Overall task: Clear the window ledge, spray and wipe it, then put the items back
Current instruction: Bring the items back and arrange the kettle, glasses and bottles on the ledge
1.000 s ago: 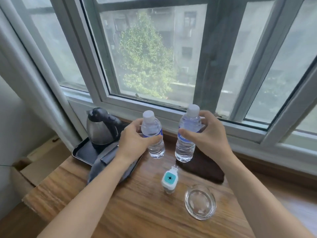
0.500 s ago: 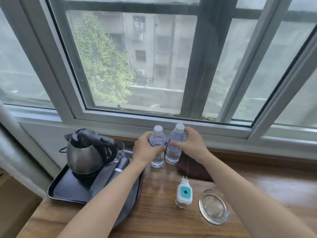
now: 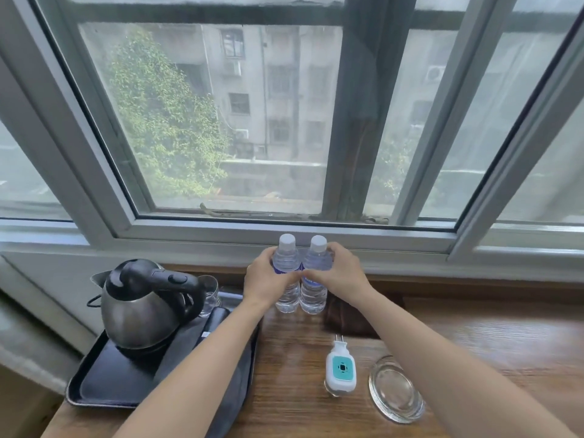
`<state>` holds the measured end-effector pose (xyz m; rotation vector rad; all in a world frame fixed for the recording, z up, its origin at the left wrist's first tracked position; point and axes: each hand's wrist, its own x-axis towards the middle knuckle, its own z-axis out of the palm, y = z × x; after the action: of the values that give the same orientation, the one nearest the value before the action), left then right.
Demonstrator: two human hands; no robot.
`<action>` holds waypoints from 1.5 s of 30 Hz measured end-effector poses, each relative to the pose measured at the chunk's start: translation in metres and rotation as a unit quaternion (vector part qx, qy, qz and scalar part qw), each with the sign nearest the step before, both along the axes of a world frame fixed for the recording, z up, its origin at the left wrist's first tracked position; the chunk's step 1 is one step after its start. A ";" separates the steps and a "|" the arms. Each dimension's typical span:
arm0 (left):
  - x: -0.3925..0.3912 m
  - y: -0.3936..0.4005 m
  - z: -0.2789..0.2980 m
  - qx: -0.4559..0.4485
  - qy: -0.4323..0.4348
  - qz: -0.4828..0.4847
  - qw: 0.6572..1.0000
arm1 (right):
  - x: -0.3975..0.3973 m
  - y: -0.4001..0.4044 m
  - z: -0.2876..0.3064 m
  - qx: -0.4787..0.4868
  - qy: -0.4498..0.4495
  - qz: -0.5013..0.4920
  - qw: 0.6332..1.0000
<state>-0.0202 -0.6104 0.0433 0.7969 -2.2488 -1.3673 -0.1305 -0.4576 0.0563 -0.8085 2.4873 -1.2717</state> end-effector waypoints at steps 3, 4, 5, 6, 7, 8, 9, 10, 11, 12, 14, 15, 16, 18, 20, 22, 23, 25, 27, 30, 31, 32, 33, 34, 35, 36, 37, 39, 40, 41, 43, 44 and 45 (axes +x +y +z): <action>0.000 0.002 -0.006 -0.005 -0.002 -0.004 1.000 | 0.002 0.007 -0.009 -0.018 0.009 0.008 1.000; 0.001 0.004 -0.009 -0.007 -0.001 -0.003 1.000 | 0.003 0.010 -0.013 -0.028 0.005 0.006 1.000; 0.001 0.007 -0.011 -0.009 -0.001 -0.001 1.000 | 0.005 0.012 -0.014 -0.038 0.001 0.004 0.999; 0.002 0.009 -0.014 -0.010 -0.001 0.004 1.000 | 0.007 0.014 -0.015 -0.043 -0.004 0.003 0.999; 0.002 0.011 -0.017 -0.009 -0.005 0.009 1.000 | 0.008 0.015 -0.015 -0.047 -0.009 0.004 0.999; 0.002 0.014 -0.018 -0.007 -0.009 0.016 1.000 | 0.007 0.015 -0.015 -0.048 -0.012 0.008 0.999; 0.003 0.017 -0.020 -0.002 -0.014 0.024 1.000 | 0.006 0.016 -0.015 -0.044 -0.015 0.016 0.999; 0.003 0.020 -0.021 0.004 -0.014 0.028 0.999 | 0.006 0.018 -0.015 -0.035 -0.019 0.033 0.999; 0.003 0.023 -0.022 0.014 -0.008 0.034 0.999 | 0.005 0.022 -0.014 -0.022 -0.027 0.052 0.998; 0.004 0.027 -0.024 0.027 0.001 0.043 0.999 | 0.004 0.027 -0.014 -0.005 -0.032 0.061 0.998; 0.012 0.039 -0.027 0.055 0.012 0.095 0.994 | -0.001 0.046 -0.015 0.031 -0.036 0.038 0.998; 0.018 0.047 -0.031 0.066 0.032 0.128 0.989 | -0.005 0.059 -0.017 0.040 -0.040 0.014 0.998; 0.026 0.056 -0.035 0.067 0.065 0.152 0.984 | -0.010 0.073 -0.021 0.049 -0.042 -0.013 0.998; 0.038 0.074 -0.042 0.050 0.109 0.147 0.982 | -0.018 0.103 -0.031 0.067 -0.036 -0.066 0.995; 0.040 0.086 -0.045 0.033 0.069 0.064 0.995 | -0.026 0.127 -0.046 0.091 -0.041 -0.118 0.988; 0.032 0.092 -0.045 0.017 -0.003 -0.053 0.998 | -0.034 0.142 -0.062 0.133 -0.049 -0.152 0.978; 0.026 0.094 -0.043 0.001 -0.042 -0.109 0.993 | -0.038 0.147 -0.069 0.158 -0.051 -0.160 0.973; 0.010 0.097 -0.038 -0.040 -0.139 -0.206 0.968 | -0.044 0.153 -0.082 0.211 -0.058 -0.157 0.963; -0.009 0.100 -0.034 -0.097 -0.223 -0.268 0.932 | -0.049 0.152 -0.091 0.256 -0.068 -0.143 0.953; -0.035 0.109 -0.037 -0.166 -0.326 -0.314 0.876 | -0.054 0.145 -0.097 0.284 -0.067 -0.121 0.949; -0.042 0.112 -0.040 -0.178 -0.359 -0.320 0.858 | -0.055 0.142 -0.097 0.285 -0.067 -0.115 0.949; -0.048 0.115 -0.041 -0.182 -0.392 -0.322 0.842 | -0.055 0.140 -0.098 0.286 -0.069 -0.111 0.949; -0.053 0.119 -0.041 -0.185 -0.420 -0.319 0.829 | -0.056 0.140 -0.099 0.285 -0.069 -0.108 0.950; -0.057 0.122 -0.041 -0.185 -0.437 -0.314 0.822 | -0.057 0.140 -0.101 0.283 -0.070 -0.108 0.951; -0.060 0.124 -0.040 -0.182 -0.446 -0.306 0.821 | -0.057 0.141 -0.103 0.278 -0.070 -0.111 0.952; -0.062 0.127 -0.038 -0.177 -0.447 -0.297 0.825 | -0.058 0.142 -0.105 0.273 -0.070 -0.113 0.953; -0.065 0.128 -0.039 -0.172 -0.445 -0.290 0.830 | -0.058 0.144 -0.107 0.269 -0.068 -0.115 0.954; -0.068 0.132 -0.040 -0.166 -0.435 -0.284 0.838 | -0.059 0.149 -0.108 0.261 -0.062 -0.117 0.956; -0.070 0.134 -0.041 -0.163 -0.428 -0.285 0.842 | -0.061 0.152 -0.108 0.257 -0.058 -0.120 0.957; -0.072 0.137 -0.042 -0.161 -0.419 -0.288 0.846 | -0.062 0.156 -0.108 0.255 -0.055 -0.124 0.957; -0.078 0.146 -0.042 -0.152 -0.401 -0.293 0.855 | -0.068 0.167 -0.107 0.254 -0.049 -0.133 0.957; -0.082 0.150 -0.043 -0.145 -0.393 -0.295 0.859 | -0.072 0.174 -0.106 0.253 -0.048 -0.139 0.956; -0.086 0.156 -0.044 -0.138 -0.386 -0.297 0.862 | -0.077 0.181 -0.106 0.254 -0.047 -0.146 0.955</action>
<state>-0.1057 -0.4548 -0.0009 0.6315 -3.4533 -0.9701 -0.2072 -0.2767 -0.0498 -0.2556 2.7364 -0.6552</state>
